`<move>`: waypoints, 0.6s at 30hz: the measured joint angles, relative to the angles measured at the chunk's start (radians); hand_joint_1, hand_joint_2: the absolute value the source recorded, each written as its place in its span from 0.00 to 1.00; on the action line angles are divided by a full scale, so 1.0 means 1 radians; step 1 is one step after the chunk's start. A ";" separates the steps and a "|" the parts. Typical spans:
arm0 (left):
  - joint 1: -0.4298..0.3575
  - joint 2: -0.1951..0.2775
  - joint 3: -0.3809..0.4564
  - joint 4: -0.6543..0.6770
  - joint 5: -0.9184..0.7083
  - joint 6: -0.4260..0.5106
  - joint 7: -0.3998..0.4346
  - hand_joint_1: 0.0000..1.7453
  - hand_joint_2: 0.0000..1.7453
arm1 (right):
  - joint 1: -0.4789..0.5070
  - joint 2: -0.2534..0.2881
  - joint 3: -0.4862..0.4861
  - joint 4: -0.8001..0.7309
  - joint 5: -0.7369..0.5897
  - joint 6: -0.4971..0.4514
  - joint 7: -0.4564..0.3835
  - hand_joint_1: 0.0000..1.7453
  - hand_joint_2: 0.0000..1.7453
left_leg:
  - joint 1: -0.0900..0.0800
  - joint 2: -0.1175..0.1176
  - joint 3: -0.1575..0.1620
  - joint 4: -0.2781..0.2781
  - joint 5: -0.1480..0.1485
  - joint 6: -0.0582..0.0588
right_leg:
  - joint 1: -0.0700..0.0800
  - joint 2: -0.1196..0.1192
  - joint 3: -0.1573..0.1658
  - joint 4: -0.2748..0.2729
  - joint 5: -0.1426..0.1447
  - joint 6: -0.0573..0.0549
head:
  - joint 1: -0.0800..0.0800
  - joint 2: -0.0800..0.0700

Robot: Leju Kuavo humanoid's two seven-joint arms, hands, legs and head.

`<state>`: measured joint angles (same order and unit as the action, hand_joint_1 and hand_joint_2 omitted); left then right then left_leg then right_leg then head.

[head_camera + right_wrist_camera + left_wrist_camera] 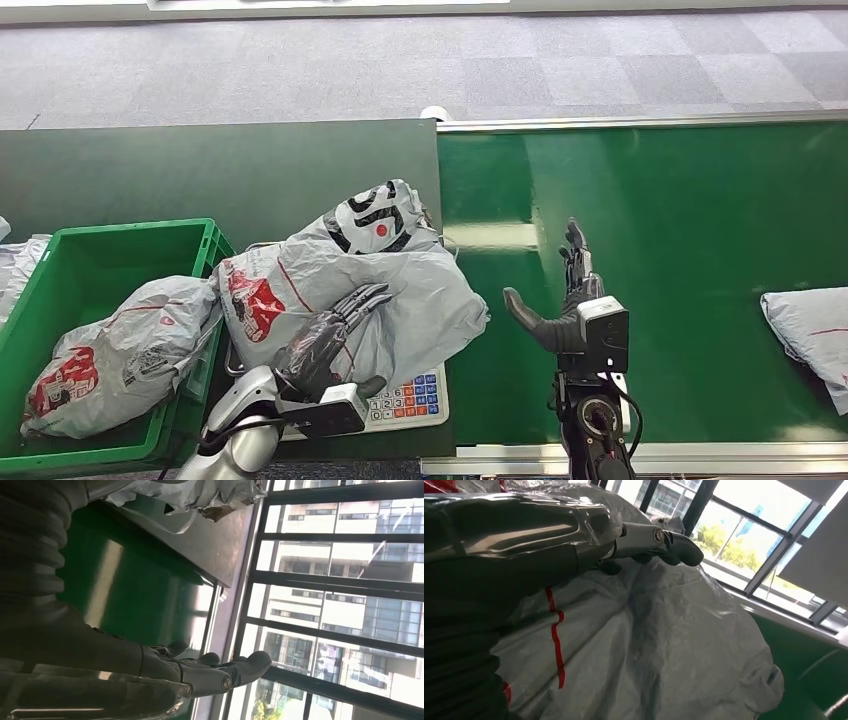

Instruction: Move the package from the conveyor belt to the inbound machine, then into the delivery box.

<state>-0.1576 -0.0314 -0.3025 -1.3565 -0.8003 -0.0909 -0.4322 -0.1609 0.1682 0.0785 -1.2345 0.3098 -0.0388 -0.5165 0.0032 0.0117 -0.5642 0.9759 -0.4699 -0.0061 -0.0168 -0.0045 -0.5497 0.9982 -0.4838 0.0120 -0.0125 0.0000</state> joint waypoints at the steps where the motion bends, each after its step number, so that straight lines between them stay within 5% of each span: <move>1: -0.001 0.002 0.000 0.005 0.008 -0.025 0.001 0.00 1.00 | 0.001 0.000 -0.001 0.000 0.001 0.000 -0.001 0.00 1.00 | 0.000 0.000 0.000 0.000 0.000 0.000 | 0.000 0.000 0.000 0.000 0.000 0.000 | 0.000 0.000; 14: -0.037 0.020 -0.005 0.083 0.022 -0.088 0.051 0.00 1.00 | 0.003 0.003 -0.008 0.000 0.005 0.010 -0.003 0.00 1.00 | 0.000 0.000 0.001 0.000 0.000 0.000 | 0.000 0.000 0.002 0.000 0.000 0.000 | 0.000 0.000; 15: -0.039 0.020 -0.005 0.087 0.024 -0.089 0.056 0.06 1.00 | 0.003 0.003 -0.008 0.000 0.005 0.010 -0.003 0.00 1.00 | 0.000 0.000 0.002 0.000 0.000 0.000 | 0.000 0.000 0.002 0.000 0.000 0.000 | 0.000 0.000; 18: -0.043 0.020 -0.004 0.095 0.027 -0.086 0.058 0.68 1.00 | 0.003 0.003 -0.008 0.000 0.003 0.012 -0.003 0.00 1.00 | 0.000 0.000 0.003 0.000 0.000 0.000 | 0.000 0.000 0.004 0.000 0.000 0.000 | 0.000 0.000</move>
<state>-0.2007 -0.0111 -0.3067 -1.2617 -0.7729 -0.1769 -0.3745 -0.1582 0.1713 0.0702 -1.2341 0.3130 -0.0272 -0.5200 0.0032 0.0115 -0.5613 0.9758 -0.4698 -0.0061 -0.0168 -0.0046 -0.5461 0.9981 -0.4838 0.0120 -0.0123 0.0000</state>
